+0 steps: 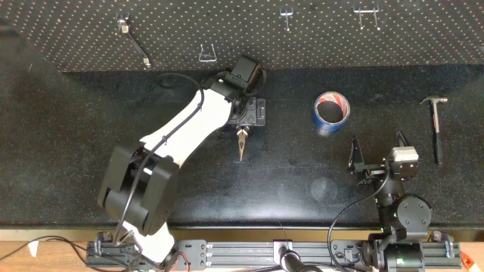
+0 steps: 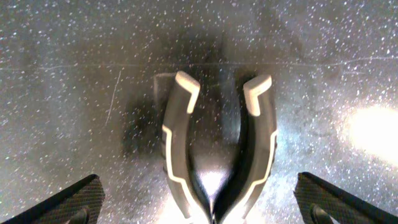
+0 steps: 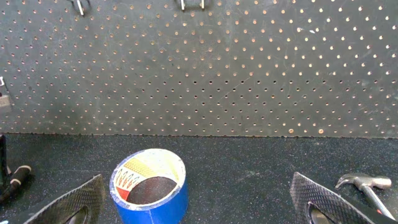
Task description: Place Tools Onto Pegboard
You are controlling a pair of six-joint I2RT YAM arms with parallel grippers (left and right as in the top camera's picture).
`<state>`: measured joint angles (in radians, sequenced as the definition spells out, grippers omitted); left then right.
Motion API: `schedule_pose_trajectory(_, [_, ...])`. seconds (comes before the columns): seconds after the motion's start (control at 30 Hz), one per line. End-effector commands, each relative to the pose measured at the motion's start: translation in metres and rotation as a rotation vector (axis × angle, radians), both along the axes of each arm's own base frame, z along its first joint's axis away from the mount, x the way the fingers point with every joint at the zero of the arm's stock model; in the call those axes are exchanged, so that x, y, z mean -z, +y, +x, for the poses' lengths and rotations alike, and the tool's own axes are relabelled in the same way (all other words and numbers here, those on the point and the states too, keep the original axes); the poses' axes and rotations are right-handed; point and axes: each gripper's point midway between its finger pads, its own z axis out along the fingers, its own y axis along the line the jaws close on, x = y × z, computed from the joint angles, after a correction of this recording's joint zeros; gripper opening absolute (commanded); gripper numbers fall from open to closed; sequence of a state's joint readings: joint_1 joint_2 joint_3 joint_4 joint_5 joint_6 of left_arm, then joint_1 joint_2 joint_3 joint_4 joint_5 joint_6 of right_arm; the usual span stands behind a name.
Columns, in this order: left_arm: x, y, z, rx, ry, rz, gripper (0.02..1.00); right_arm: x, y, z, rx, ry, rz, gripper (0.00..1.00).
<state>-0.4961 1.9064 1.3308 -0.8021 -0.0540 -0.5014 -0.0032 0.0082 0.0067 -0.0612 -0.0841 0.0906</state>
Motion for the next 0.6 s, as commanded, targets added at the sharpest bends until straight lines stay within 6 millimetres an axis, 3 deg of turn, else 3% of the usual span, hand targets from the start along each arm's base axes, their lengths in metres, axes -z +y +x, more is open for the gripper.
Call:
schedule_pose_trajectory(0.03, [0.0067, -0.0044, 0.0082, -0.022, 0.003, -0.018, 0.996, 0.001, 0.004, -0.0006, -0.021, -0.001, -0.017, 0.974])
schedule_pose_trajectory(0.6, [0.0133, -0.006, 0.0122, -0.094, 0.005, -0.023, 0.996, 0.0011, 0.004, -0.0006, -0.021, 0.0, -0.017, 0.972])
